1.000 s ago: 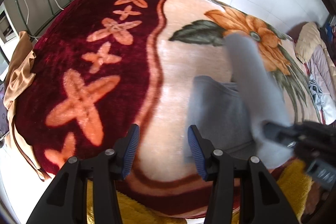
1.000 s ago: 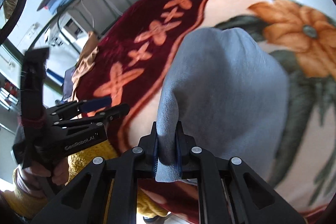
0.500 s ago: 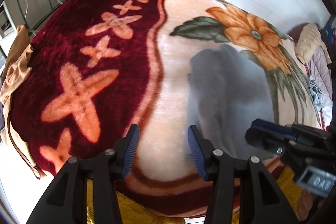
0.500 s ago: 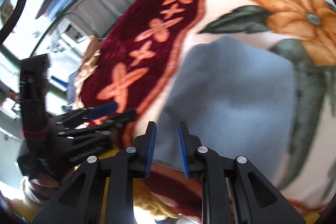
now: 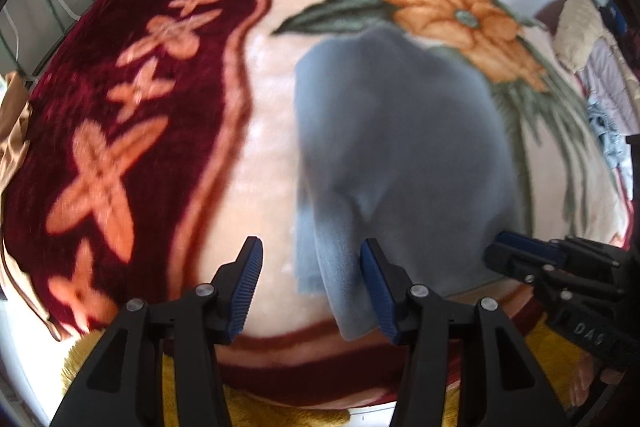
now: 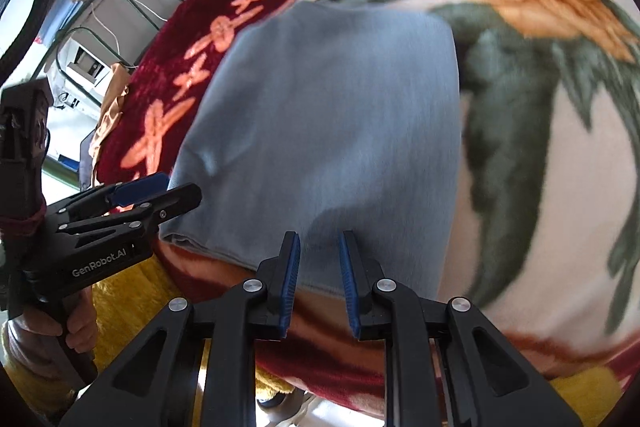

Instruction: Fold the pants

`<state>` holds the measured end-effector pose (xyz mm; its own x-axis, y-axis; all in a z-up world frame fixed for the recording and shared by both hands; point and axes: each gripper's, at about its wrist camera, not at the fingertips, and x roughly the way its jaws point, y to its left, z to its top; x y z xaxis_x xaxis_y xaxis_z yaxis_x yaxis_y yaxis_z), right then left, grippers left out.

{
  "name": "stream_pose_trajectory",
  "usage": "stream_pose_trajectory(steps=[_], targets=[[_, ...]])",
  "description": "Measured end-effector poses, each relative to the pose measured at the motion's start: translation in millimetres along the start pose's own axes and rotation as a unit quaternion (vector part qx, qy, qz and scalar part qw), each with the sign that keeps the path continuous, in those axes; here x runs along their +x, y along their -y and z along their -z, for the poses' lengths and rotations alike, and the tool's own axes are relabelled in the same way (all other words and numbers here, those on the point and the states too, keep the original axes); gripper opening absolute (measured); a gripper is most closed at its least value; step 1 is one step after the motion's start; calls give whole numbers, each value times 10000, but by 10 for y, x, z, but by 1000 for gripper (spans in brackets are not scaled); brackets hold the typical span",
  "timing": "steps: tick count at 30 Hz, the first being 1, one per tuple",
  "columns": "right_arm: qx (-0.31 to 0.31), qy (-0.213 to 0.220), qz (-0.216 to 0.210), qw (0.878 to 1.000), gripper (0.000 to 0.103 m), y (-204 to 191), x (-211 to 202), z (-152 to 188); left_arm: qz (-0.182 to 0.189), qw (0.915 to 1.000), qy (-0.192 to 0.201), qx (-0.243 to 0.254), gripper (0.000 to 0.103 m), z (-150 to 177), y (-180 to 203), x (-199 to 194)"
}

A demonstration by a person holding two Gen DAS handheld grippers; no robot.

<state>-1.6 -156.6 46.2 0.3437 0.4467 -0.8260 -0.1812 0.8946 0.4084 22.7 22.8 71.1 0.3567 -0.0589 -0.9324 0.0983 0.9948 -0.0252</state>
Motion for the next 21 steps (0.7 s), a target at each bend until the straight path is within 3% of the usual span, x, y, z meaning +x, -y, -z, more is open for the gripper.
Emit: stream_pose_trajectory(steps=[6, 12, 16, 21], targets=[[429, -147, -358, 9983, 22, 174, 115, 153, -84, 9991, -336, -226, 59, 174, -166, 239], [385, -350, -5, 9986, 22, 203, 138, 326, -204, 9992, -319, -103, 64, 187, -161, 207], [174, -370, 171, 9990, 22, 171, 27, 348, 46, 9994, -290, -160, 63, 164, -199, 63], [225, 2, 225, 9995, 22, 223, -288, 265, 252, 9997, 43, -43, 63, 62, -151, -176]])
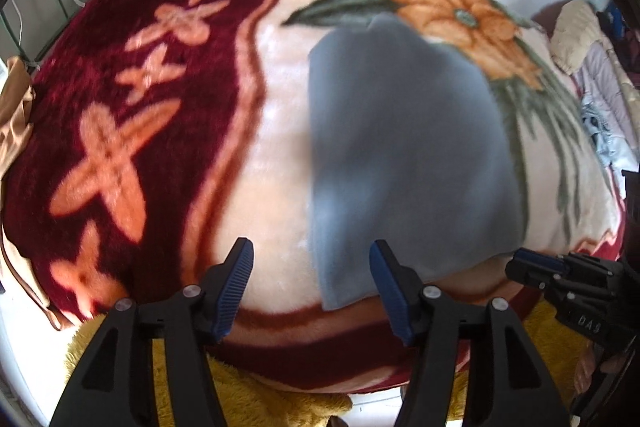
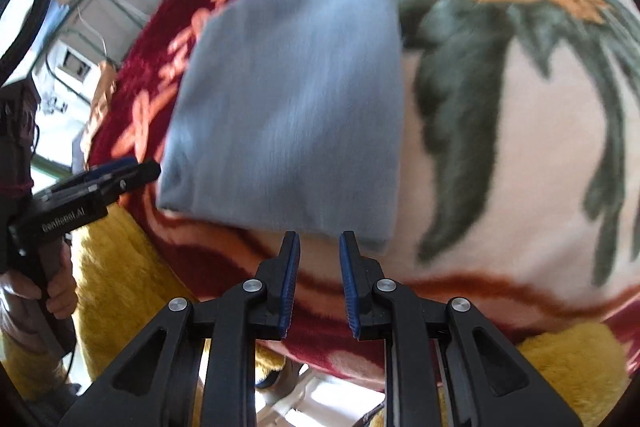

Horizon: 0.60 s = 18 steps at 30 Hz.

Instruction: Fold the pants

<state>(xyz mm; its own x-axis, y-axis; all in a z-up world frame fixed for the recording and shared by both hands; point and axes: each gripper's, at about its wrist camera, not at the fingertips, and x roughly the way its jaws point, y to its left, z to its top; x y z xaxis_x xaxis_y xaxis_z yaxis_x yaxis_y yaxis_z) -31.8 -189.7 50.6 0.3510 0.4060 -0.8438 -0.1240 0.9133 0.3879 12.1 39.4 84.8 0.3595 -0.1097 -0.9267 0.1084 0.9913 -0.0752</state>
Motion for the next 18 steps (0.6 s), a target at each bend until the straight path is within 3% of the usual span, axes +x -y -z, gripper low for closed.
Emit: stream_pose_trajectory(steps=[3, 4, 5, 7, 11, 14, 18], targets=[[72, 362, 90, 9993, 22, 44, -154, -131, 231, 9997, 125, -14, 66, -102, 31, -36], [121, 454, 128, 9988, 28, 62, -163, -191, 298, 9995, 132, -16, 69, -136, 42, -15], [175, 522, 207, 9983, 44, 88, -147, -252, 318, 9994, 108, -36, 73, -176, 54, 32], [252, 681, 370, 9967, 60, 141, -92, -352, 315, 9995, 45, -56, 73, -242, 71, 141], [550, 557, 33, 9969, 65, 268, 124, -508, 229, 9997, -35, 58, 74, -336, 95, 338], [790, 332, -155, 9962, 65, 358, 332, -577, -223, 9995, -68, 204, 76, -376, 80, 480], [880, 171, -315, 9955, 66, 408, 514, -612, -10, 9999, -134, 15, 79, -398, -20, 588]])
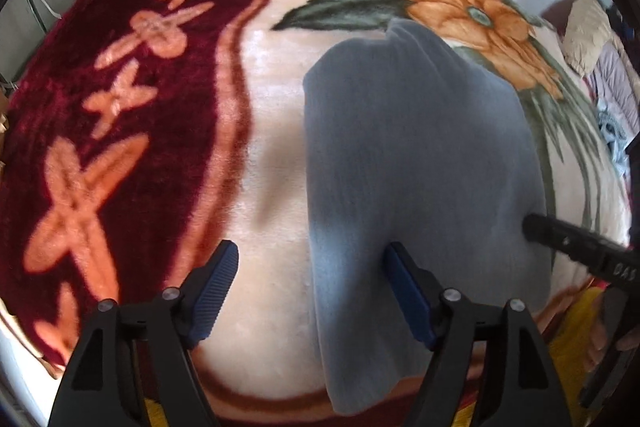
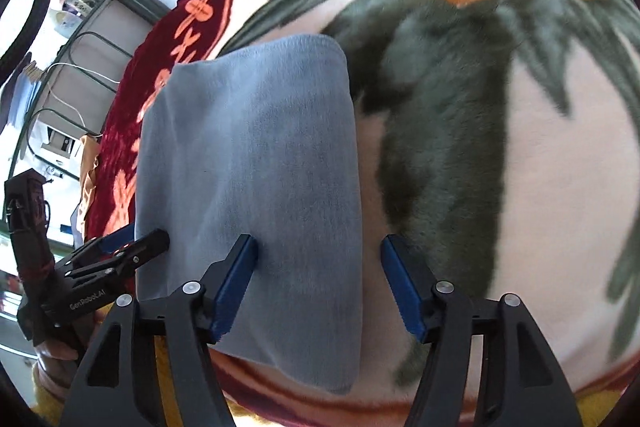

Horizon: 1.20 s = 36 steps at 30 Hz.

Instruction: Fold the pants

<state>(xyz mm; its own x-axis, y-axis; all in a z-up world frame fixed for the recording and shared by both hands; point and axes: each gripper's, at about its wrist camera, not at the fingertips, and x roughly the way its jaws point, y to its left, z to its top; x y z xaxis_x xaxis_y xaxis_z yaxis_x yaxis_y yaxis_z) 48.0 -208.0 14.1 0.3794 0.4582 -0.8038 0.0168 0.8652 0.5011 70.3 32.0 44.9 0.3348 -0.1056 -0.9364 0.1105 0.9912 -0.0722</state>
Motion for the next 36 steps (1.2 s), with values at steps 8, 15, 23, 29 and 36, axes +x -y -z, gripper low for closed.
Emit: stream_pose_trajectory(steps=[8, 15, 23, 29, 36], targets=[[-197, 5, 42, 9998, 71, -51, 127, -29, 961, 9924, -243, -733, 75, -142, -206, 195], [-392, 100, -53, 9992, 49, -147, 100, -48, 1229, 9913, -212, -418, 29, -187, 3, 158], [-668, 743, -61, 9950, 29, -275, -360, -161, 1354, 9903, 300, -18, 20, -319, 189, -244], [-859, 1200, 125, 9890, 30, -246, -690, -535, 1462, 9861, 739, 263, 20, -736, 455, -423], [-510, 1024, 350, 9928, 31, 124, -431, -852, 1430, 9861, 644, 546, 21, -1092, 702, 56]])
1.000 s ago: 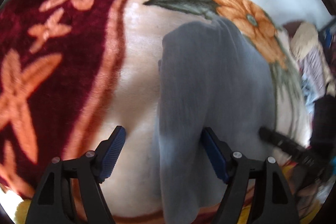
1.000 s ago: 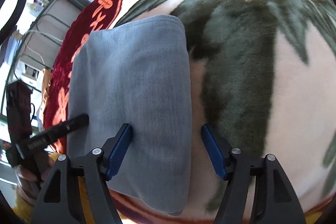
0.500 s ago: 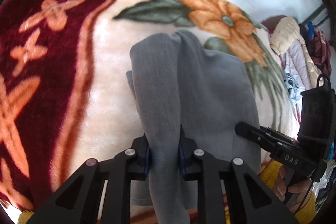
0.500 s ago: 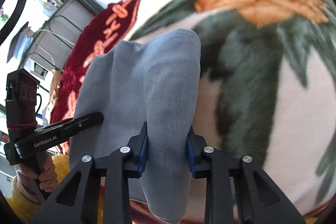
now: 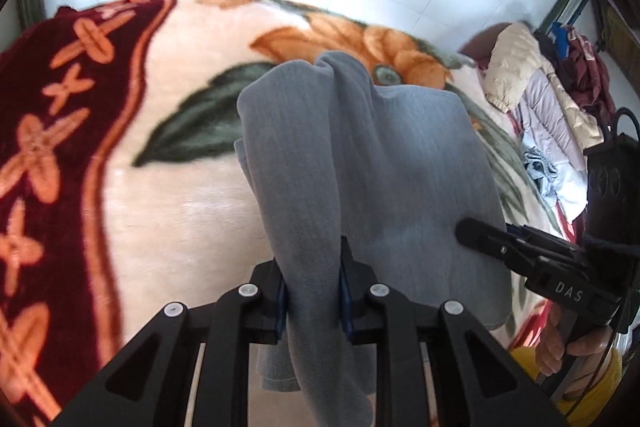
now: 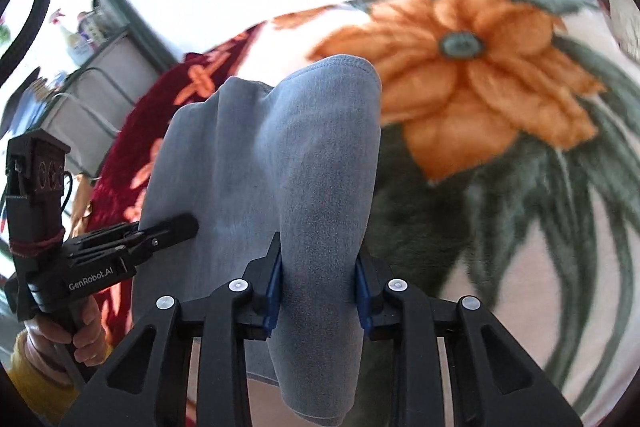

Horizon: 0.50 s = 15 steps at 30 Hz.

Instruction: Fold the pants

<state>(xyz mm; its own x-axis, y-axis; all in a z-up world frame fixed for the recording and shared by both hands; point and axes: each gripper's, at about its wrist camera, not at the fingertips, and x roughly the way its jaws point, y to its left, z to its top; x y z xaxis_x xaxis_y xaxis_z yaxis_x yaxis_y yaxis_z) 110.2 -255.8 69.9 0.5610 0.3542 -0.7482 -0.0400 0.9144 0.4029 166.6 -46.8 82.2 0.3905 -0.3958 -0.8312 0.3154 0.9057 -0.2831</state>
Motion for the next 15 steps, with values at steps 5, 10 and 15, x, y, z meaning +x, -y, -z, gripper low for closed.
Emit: stream_pose_trajectory(steps=[5, 10, 15], targets=[[98, -252, 292, 9992, 41, 160, 333, 93, -412, 9980, -458, 160, 36, 26, -82, 505], [390, -260, 162, 9988, 53, 290, 312, 155, -708, 9968, -286, 217, 63, 80, -175, 496], [302, -72, 437, 9986, 53, 223, 45, 188, -942, 9952, -185, 192, 63, 182, -105, 250]])
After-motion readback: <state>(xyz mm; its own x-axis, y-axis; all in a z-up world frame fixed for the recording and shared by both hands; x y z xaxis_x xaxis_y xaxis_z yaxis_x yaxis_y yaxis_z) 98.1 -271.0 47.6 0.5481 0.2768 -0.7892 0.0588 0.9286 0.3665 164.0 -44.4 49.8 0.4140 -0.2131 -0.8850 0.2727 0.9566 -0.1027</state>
